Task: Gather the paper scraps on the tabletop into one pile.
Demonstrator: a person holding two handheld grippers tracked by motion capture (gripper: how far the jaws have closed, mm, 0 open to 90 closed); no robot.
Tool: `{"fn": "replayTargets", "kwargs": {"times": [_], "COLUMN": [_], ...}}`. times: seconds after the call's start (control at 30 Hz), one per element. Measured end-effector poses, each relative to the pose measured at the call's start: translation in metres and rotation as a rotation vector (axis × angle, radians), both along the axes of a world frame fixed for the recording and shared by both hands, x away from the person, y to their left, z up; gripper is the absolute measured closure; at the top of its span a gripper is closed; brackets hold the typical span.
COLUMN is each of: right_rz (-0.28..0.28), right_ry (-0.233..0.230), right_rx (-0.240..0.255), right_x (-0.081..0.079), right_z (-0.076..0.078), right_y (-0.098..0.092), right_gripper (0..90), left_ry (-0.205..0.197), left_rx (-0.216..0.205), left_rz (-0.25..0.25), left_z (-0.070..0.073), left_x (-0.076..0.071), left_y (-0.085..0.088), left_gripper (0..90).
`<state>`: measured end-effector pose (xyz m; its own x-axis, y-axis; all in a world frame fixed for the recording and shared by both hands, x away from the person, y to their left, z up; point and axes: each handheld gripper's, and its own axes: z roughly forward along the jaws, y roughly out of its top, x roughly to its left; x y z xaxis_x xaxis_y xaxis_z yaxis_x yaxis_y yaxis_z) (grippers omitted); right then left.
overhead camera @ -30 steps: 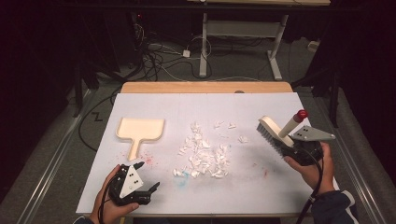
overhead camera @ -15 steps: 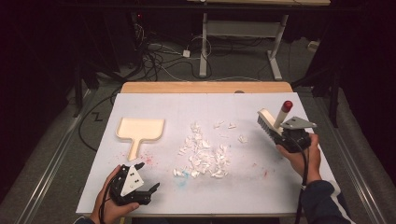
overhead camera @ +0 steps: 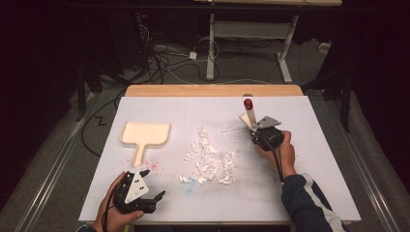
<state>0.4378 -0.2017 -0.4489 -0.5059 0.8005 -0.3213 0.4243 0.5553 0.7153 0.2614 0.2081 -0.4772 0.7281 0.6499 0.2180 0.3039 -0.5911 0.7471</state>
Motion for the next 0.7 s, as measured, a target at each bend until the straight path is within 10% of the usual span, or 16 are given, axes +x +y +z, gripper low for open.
{"fn": "replayTargets", "kwargs": {"times": [0.2,0.5,0.7], "right_rz": [0.087,0.331,0.359], "right_ry": [0.021,0.058,-0.032], "right_rx": [0.086,0.1,0.1], "right_x": [-0.011,-0.077,-0.101], "right_z": [-0.002,0.007,0.03], "right_y": [0.019,0.038,0.034], "right_gripper": [67.4,67.8,68.0], "left_ry": [0.007,0.0,-0.003], "left_rx": [0.008,0.008,0.004], "left_rz": [-0.012,-0.024,-0.031], "left_z": [0.0,0.002,0.003], "left_x": [-0.001,-0.004,-0.004], "left_y": [-0.002,-0.002,-0.003], "left_gripper": [16.0,16.0,16.0]}}
